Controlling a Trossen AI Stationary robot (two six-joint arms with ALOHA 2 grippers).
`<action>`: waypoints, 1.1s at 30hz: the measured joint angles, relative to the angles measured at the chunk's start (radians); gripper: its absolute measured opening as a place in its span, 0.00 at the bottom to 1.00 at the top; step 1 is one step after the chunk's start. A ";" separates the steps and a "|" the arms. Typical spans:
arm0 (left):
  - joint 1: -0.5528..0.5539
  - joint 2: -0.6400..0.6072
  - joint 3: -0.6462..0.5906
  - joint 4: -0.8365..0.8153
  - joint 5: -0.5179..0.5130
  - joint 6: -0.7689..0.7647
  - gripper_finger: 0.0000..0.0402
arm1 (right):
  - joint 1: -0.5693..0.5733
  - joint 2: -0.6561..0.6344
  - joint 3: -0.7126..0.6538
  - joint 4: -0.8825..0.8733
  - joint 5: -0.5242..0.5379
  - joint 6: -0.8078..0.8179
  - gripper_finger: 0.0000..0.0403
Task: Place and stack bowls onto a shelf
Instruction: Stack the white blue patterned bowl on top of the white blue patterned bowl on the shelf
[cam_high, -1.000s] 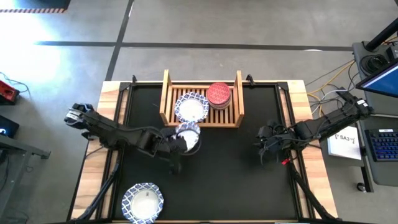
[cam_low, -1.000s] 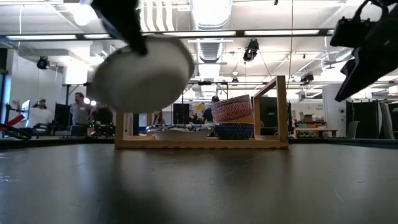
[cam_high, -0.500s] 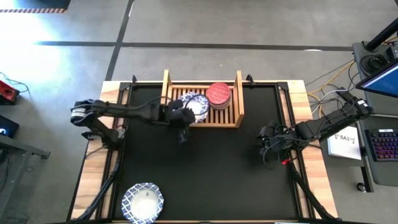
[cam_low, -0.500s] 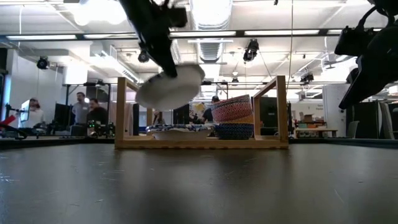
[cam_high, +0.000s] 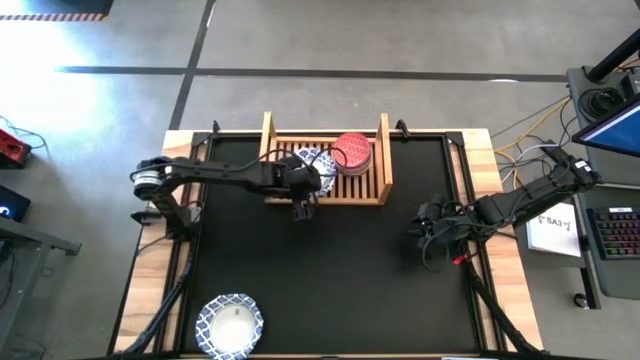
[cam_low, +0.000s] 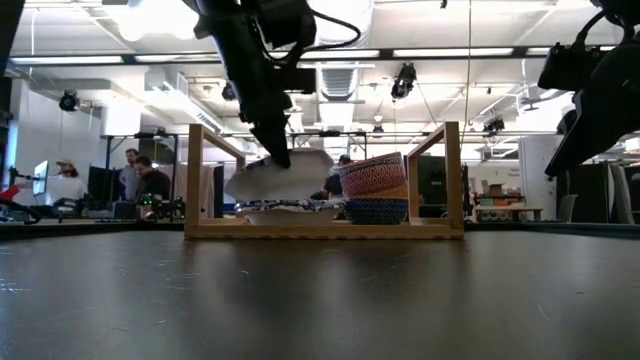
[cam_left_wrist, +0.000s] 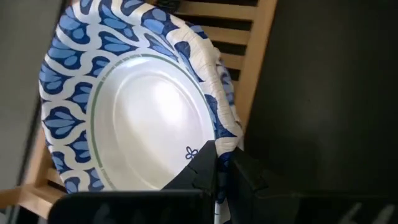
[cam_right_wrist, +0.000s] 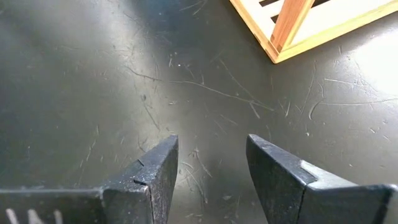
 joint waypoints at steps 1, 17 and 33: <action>0.003 0.003 0.000 0.006 -0.010 0.005 0.00 | 0.000 0.000 0.000 0.000 0.000 0.000 0.44; 0.028 0.069 -0.001 0.030 -0.015 0.021 0.05 | 0.000 0.000 0.000 0.000 0.000 -0.001 0.44; 0.025 0.035 0.007 0.002 0.122 -0.012 0.33 | 0.000 0.000 0.000 -0.001 0.001 -0.012 0.44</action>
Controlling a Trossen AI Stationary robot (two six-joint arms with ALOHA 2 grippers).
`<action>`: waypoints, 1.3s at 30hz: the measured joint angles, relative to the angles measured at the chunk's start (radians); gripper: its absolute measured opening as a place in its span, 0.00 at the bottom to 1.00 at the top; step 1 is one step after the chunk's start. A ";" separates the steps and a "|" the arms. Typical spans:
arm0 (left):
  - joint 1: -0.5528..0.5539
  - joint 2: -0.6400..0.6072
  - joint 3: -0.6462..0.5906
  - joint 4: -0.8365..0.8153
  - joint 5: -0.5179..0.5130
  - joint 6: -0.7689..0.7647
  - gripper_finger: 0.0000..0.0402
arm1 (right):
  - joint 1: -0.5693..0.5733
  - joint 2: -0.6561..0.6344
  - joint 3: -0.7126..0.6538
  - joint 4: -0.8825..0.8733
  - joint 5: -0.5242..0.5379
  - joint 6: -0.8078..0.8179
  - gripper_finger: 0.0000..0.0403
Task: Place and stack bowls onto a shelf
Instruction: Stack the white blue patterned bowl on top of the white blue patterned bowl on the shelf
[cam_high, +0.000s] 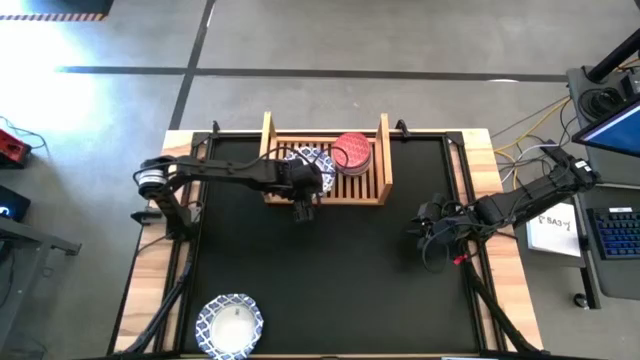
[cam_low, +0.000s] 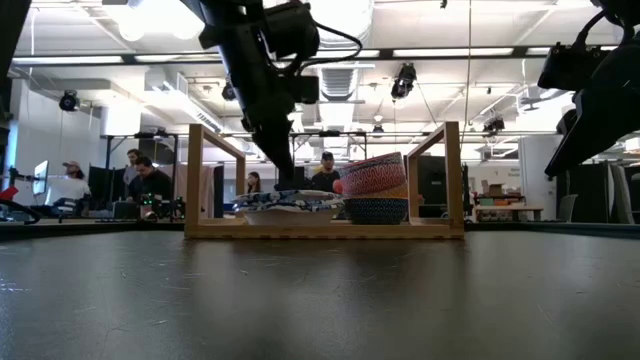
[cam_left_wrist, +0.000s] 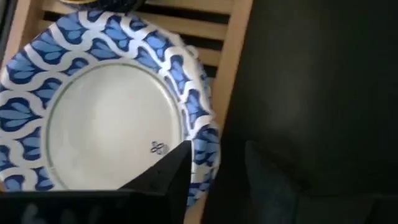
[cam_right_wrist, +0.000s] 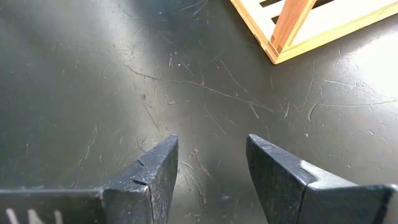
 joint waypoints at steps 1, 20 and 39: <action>0.000 -0.005 0.000 0.000 0.026 -0.006 0.34 | 0.000 0.000 0.000 0.000 0.000 0.000 0.44; -0.389 -0.041 0.000 -0.106 0.181 -0.395 0.33 | 0.000 0.000 0.000 0.000 0.000 0.000 0.44; -0.848 -0.038 -0.003 -0.188 0.117 -1.476 0.33 | 0.000 0.000 0.000 0.000 -0.001 0.000 0.44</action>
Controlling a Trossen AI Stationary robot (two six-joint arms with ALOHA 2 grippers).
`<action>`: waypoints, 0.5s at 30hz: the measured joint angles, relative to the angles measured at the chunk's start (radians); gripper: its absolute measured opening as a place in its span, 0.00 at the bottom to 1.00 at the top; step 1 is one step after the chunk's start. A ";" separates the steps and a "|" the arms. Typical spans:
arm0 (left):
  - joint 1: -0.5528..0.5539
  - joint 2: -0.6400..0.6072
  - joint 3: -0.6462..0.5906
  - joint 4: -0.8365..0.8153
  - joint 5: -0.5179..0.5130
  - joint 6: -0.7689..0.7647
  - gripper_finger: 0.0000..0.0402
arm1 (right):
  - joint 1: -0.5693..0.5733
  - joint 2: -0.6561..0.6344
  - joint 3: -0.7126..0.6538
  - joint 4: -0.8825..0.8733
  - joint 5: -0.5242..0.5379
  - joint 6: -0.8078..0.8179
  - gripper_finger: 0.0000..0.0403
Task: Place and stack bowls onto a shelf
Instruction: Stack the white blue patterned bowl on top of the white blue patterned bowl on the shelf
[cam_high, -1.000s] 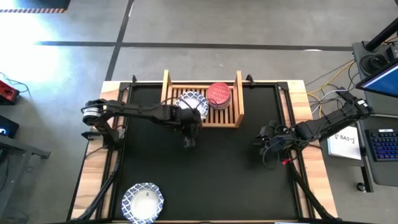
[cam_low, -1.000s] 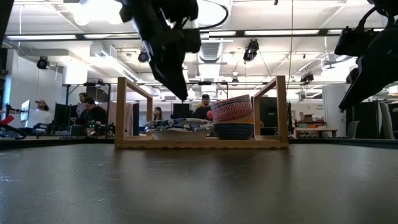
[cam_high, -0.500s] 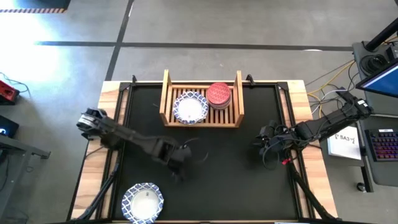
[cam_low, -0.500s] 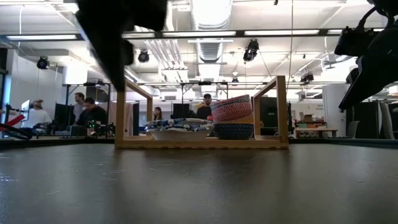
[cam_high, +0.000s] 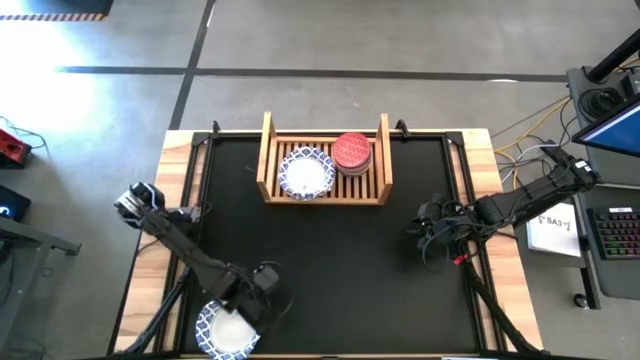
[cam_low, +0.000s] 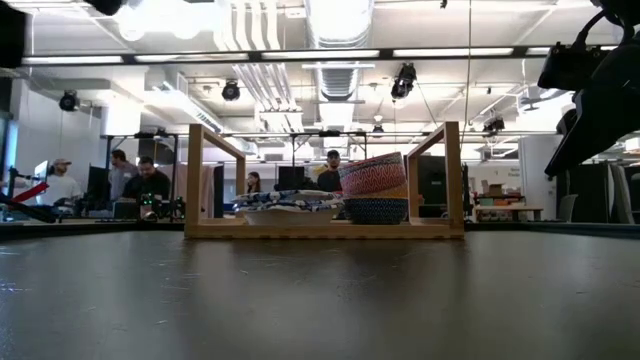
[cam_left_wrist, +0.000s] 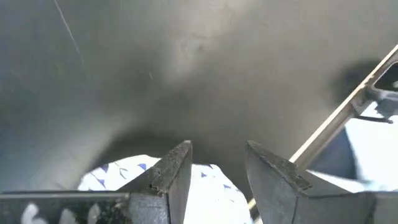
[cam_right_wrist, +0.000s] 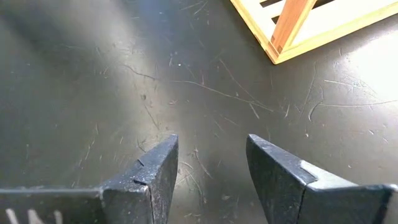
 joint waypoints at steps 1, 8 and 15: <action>-0.012 0.004 0.000 0.009 -0.002 -0.041 0.33 | 0.000 0.000 0.000 0.000 0.000 0.000 0.44; -0.079 0.053 -0.001 0.103 -0.041 -0.224 0.33 | 0.000 0.000 0.000 0.000 0.000 0.000 0.44; -0.127 0.092 -0.001 0.127 -0.064 -0.345 0.49 | 0.000 0.000 0.000 0.000 0.000 0.000 0.44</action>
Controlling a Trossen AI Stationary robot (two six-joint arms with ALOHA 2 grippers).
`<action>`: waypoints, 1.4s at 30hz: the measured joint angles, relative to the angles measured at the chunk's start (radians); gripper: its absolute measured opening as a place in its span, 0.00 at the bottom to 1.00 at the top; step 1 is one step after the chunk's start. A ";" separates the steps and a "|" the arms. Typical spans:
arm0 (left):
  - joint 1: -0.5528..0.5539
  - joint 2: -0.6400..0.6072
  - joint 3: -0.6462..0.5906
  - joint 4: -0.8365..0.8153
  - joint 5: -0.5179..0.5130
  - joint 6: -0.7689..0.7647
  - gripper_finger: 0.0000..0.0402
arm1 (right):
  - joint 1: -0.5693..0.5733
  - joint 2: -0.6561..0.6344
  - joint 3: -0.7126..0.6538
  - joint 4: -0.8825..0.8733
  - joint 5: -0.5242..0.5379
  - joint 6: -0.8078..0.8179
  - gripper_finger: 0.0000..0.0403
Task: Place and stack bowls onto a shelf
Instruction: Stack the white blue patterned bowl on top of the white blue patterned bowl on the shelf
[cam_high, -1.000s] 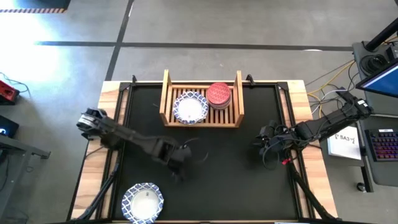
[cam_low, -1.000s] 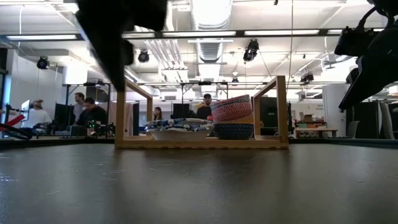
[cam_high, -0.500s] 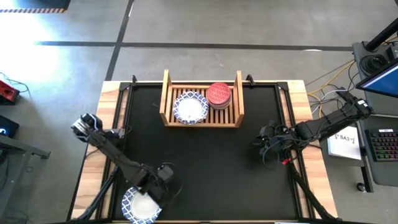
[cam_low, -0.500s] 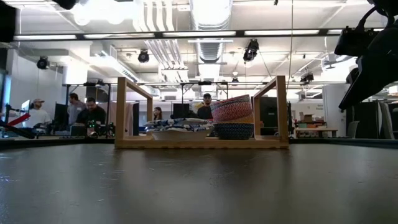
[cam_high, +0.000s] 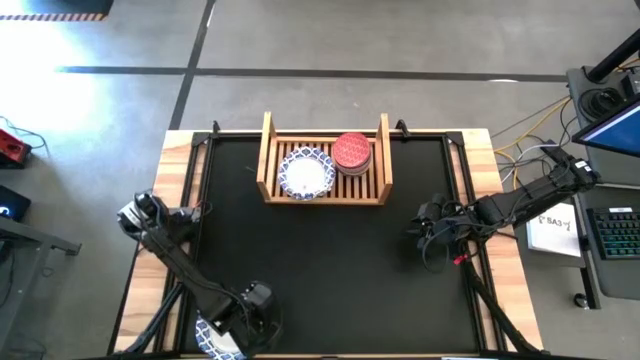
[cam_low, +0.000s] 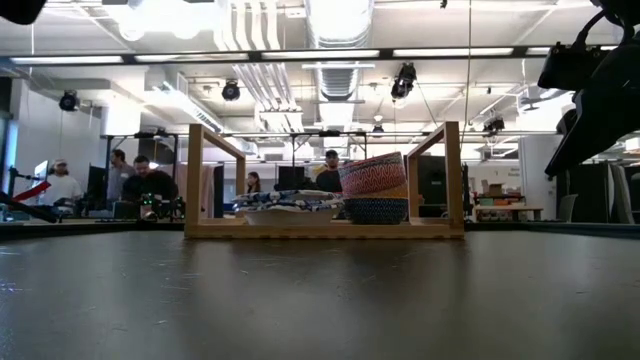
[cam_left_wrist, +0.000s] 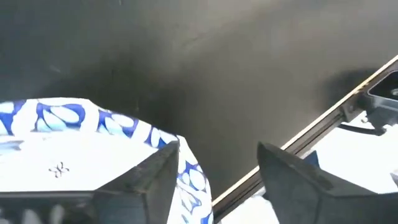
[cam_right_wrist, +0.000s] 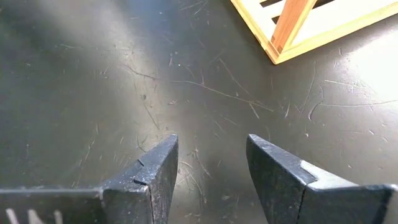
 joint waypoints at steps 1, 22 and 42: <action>-0.004 0.001 0.000 0.004 0.000 -0.012 0.52 | 0.000 0.000 0.000 0.000 0.000 0.000 0.44; -0.065 0.099 0.018 -0.007 0.028 -0.117 0.58 | 0.000 0.000 0.000 0.000 0.000 0.000 0.44; -0.062 0.249 0.232 -0.205 0.067 0.029 0.16 | 0.000 0.000 0.000 0.000 0.000 0.000 0.44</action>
